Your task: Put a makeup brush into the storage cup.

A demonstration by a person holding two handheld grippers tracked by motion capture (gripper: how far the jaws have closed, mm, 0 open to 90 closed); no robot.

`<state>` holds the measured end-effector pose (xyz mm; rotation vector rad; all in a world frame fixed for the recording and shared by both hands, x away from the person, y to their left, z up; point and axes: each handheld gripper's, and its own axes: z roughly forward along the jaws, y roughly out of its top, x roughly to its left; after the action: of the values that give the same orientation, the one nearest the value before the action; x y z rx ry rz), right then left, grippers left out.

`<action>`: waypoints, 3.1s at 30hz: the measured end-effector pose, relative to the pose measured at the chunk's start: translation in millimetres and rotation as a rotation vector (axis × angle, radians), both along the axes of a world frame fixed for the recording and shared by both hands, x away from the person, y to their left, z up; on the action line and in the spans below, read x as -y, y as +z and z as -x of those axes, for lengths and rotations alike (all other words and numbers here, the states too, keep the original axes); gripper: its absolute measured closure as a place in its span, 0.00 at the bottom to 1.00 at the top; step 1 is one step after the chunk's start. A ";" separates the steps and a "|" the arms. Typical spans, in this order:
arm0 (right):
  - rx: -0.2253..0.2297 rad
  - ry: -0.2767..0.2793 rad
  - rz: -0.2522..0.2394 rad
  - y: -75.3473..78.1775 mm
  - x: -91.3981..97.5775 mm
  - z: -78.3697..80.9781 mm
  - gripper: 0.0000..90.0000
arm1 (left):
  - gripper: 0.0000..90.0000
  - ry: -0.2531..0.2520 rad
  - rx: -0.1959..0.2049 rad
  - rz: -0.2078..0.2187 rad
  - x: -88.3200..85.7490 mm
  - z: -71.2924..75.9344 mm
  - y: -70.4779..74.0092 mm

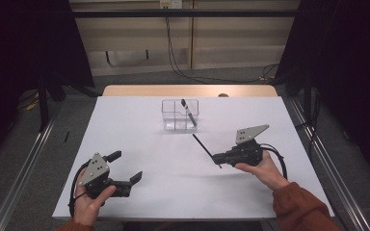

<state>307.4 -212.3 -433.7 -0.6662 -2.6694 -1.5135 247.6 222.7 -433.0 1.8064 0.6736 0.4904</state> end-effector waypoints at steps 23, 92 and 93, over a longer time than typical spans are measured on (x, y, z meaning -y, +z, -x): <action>-0.021 0.106 0.040 2.3 -30.9 -2.0 0.96 | 0.03 -0.084 -0.002 -0.004 30.7 -7.1 8.9; -0.052 0.427 0.668 28.2 -75.0 -13.4 0.96 | 0.05 -0.464 -0.186 -0.434 118.1 -39.9 37.2; -0.050 0.434 0.671 28.1 -75.8 -13.6 0.96 | 0.06 -0.475 -0.189 -0.453 118.4 -40.6 38.0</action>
<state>320.9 -136.5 -405.7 -0.0849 -2.9925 -0.4887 288.2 104.3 -395.0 2.3747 0.2428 0.1556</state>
